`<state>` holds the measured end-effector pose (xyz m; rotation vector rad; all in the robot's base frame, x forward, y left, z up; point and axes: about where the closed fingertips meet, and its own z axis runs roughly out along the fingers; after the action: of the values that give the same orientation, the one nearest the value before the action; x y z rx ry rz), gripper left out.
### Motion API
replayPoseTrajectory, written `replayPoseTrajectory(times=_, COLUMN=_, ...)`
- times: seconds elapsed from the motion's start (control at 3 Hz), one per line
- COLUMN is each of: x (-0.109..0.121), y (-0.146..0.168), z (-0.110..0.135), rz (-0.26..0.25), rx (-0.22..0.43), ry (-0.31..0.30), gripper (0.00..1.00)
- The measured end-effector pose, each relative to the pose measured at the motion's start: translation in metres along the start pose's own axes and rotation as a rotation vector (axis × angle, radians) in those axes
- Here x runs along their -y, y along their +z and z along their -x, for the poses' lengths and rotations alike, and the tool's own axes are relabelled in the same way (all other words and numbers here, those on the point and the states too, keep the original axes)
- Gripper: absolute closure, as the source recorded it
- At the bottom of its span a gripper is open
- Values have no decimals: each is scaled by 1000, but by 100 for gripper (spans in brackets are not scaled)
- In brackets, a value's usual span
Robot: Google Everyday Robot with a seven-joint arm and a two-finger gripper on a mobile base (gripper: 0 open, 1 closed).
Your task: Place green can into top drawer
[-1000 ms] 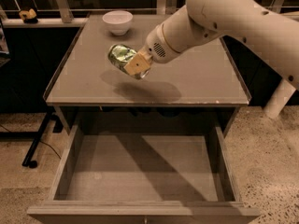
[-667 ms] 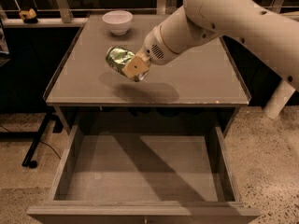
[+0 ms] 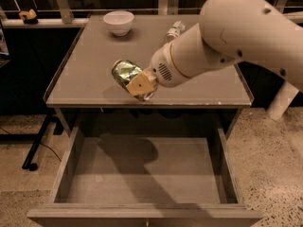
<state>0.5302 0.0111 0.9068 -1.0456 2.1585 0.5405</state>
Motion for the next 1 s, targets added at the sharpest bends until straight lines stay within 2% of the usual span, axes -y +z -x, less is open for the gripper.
replayPoseTrajectory(times=0.67, x=-48, y=-27, z=-56, rz=-58, rx=62, ry=171, gripper=100)
replayPoseTrajectory(times=1.0, x=-48, y=-27, z=-56, rz=-58, rx=62, ry=172, gripper=100)
